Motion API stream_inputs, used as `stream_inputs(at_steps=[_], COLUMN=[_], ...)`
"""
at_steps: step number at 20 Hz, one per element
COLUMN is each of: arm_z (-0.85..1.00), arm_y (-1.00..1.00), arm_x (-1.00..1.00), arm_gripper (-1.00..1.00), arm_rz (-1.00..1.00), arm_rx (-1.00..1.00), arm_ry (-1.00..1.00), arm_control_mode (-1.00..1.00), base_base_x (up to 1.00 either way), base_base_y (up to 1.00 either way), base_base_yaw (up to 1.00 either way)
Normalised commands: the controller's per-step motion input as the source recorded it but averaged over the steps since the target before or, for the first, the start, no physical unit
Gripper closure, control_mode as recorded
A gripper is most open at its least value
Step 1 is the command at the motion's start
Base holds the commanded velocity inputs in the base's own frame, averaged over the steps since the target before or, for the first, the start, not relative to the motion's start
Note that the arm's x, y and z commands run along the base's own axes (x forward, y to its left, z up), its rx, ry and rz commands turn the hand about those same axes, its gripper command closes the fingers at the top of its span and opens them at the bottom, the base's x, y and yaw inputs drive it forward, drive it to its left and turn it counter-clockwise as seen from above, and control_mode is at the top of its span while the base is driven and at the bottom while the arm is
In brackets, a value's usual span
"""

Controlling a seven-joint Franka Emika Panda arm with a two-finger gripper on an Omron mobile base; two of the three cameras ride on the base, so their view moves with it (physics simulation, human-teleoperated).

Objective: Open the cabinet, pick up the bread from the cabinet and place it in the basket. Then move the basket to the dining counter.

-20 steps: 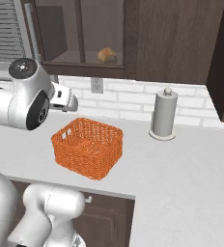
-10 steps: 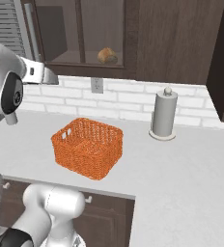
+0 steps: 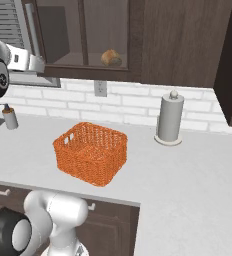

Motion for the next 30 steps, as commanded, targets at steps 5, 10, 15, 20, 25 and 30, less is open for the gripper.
stream_inputs(at_steps=[5,10,15,20,25,30], arm_z=[0.23,0.15,0.1,0.0,0.0,0.0], arm_y=[0.01,0.06,0.07,0.1,0.14,0.08], arm_x=[0.42,0.25,0.01,0.26,0.48,0.45], arm_gripper=[-1.0,-1.0,-1.0,-1.0,-1.0,-1.0], arm_rz=[-0.05,0.0,0.0,0.0,0.0,0.0], arm_rx=[0.0,0.0,0.0,0.01,0.02,0.03], arm_ry=[-0.04,-0.05,-0.06,-0.09,-0.02,0.0], arm_control_mode=[-1.0,-1.0,-1.0,-1.0,-1.0,-1.0], base_base_x=[0.0,0.0,0.0,0.0,0.0,0.0], base_base_y=[0.0,0.0,0.0,0.0,0.0,0.0], base_base_yaw=[0.0,0.0,0.0,0.0,0.0,0.0])
